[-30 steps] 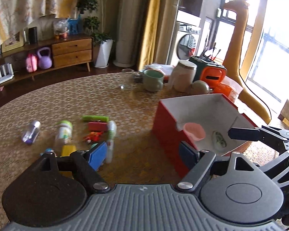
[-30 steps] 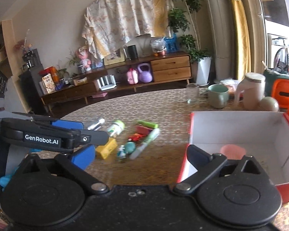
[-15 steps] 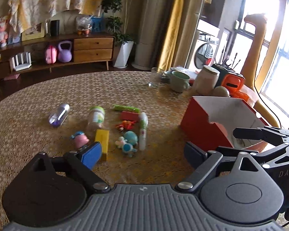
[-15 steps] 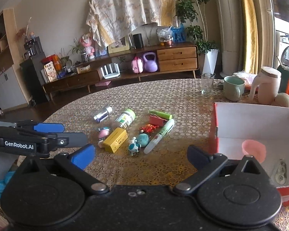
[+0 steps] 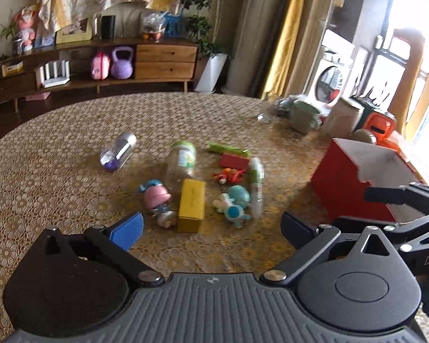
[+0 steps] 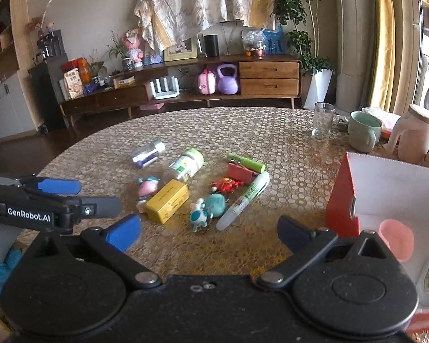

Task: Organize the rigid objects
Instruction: 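Withdraw both tools from the box back toward the scattered items, then grasp the bird figurine with the left tool while the right tool grasps the marker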

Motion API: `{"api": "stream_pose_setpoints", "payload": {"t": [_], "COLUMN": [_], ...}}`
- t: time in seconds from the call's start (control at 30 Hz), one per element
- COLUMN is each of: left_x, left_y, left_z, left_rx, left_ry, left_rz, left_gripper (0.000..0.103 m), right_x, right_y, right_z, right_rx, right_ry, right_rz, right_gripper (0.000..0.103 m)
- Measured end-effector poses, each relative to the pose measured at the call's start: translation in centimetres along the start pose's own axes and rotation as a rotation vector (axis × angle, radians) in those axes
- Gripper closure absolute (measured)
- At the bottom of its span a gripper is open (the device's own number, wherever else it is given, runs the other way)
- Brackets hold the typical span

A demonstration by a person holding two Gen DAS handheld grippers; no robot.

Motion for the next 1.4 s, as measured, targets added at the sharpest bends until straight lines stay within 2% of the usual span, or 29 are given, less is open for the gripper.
{"api": "stream_pose_setpoints", "payload": {"t": [0.23,0.47,0.63,0.87,0.97,1.17,1.3,1.4], "left_x": [0.2,1.5,1.7,1.5,1.5,1.6,1.4,1.5], "left_y": [3.4,6.6,8.8,11.0,11.7,12.8,13.2,13.3], "left_z": [3.9,6.8,7.9,8.7,8.6,7.9,7.8,7.7], "left_rx": [0.081,0.197,0.243,0.283,0.263,0.258,0.251,0.245], "left_ry": [-0.101,-0.114,-0.135,-0.148,-0.158,-0.161,-0.171,-0.168], "left_rz": [0.047,0.046,0.071,0.101,0.103,0.110,0.113,0.109], "left_gripper": [0.000,0.000,0.000,0.000,0.000,0.000,0.000,0.004], "right_x": [0.5,1.0,1.7,2.2,2.2,2.0,1.8,1.6], "right_y": [3.9,7.9,10.7,14.1,15.0,16.3,16.8,17.3], "right_z": [-0.9,-2.1,-3.5,-4.6,-4.5,-4.5,-4.5,-4.6], "right_rx": [-0.062,-0.115,-0.188,-0.240,-0.242,-0.250,-0.257,-0.268], "right_ry": [0.008,0.029,0.058,0.080,0.079,0.083,0.078,0.070], "right_rz": [0.026,0.064,0.088,0.124,0.133,0.164,0.181,0.192], "right_gripper": [0.003,0.007,0.015,0.020,0.022,0.032,0.043,0.048]}}
Point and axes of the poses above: each gripper's, at about its wrist camera, not at the fingertips, and y roughly the way its jaws point, z to its left, x to its top, the point moved 6 cm from there along y, roughly the way its jaws point, and after that the axes turned 2 degrees about z, right-handed, at the moved point
